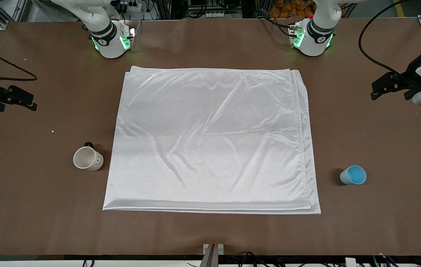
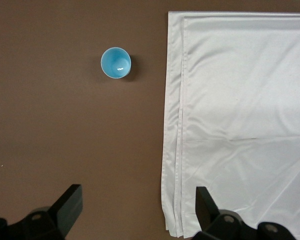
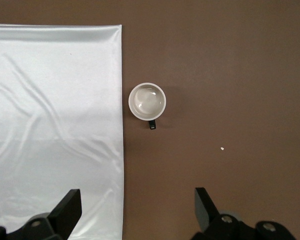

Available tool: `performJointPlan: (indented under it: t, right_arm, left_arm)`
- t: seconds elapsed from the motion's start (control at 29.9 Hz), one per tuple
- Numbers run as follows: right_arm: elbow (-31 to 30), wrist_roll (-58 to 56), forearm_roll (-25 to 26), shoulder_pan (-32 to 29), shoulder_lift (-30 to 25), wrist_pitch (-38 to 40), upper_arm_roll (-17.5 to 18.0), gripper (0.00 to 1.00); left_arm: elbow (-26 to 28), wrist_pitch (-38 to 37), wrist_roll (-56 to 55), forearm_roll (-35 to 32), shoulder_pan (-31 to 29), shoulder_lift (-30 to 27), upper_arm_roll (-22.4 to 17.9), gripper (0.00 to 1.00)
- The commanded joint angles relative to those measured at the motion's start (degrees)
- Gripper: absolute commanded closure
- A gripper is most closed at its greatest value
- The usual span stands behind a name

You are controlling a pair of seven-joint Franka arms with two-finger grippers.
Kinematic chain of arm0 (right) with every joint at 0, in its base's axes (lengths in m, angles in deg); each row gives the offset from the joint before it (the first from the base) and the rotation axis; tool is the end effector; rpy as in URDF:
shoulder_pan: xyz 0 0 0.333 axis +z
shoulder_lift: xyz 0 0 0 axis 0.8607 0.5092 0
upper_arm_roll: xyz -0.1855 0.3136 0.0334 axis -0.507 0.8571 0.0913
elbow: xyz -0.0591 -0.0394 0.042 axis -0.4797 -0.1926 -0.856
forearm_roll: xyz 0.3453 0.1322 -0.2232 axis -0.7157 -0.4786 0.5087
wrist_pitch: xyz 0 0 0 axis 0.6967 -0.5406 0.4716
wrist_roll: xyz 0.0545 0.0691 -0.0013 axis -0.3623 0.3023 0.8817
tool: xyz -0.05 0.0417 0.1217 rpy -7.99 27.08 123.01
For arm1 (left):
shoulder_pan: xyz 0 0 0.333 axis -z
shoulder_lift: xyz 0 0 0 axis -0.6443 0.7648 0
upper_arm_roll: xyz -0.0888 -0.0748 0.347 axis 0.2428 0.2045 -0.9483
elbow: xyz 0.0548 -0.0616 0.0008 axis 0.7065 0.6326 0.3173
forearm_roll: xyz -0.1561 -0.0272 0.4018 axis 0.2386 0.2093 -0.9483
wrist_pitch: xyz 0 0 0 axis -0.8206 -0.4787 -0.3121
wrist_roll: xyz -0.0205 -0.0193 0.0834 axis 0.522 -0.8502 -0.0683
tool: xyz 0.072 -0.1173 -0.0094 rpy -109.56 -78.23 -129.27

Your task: Place blue cup into white mug on cloth

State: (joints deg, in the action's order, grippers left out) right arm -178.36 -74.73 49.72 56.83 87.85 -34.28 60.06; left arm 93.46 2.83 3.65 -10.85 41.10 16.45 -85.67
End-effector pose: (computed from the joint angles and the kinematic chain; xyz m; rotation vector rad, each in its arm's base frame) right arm 0.6122 -0.0168 0.6251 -3.1232 0.0012 0.0399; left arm 0.5834 -0.0384 0.6337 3.1403 -0.0055 0.0111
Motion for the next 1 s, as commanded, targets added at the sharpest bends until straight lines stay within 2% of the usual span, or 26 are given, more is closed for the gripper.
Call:
performJointPlan:
  t: [0.0, 0.4, 0.6, 0.84, 0.97]
  right_arm:
    - [-0.36, 0.25, -0.72, -0.25, -0.37, 0.27, 0.18, 0.00]
    - [-0.36, 0.07, -1.25, -0.43, 0.07, 0.27, 0.18, 0.00]
    - [-0.36, -0.10, -1.34, -0.69, 2.79, 2.11, 0.18, 0.00]
    - [-3.26, -3.53, -1.34, -0.78, 2.88, 2.73, 0.18, 0.00]
    - [-5.11, -3.53, -1.60, -1.13, 2.88, 2.29, 0.18, 0.00]
  left_arm:
    - [0.13, -0.42, 0.66, 0.46, -0.02, -0.32, 0.04, 0.00]
    - [-0.22, -0.33, 0.92, 0.11, 0.24, 1.35, -0.05, 0.00]
    - [-1.28, 0.02, 0.92, -0.42, -0.02, 3.46, -0.05, 0.00]
    - [-2.94, 0.64, 1.19, -0.77, -0.37, 7.76, -0.58, 0.00]
    - [-4.35, 1.60, 1.19, -3.84, -0.81, 11.28, -0.58, 0.00]
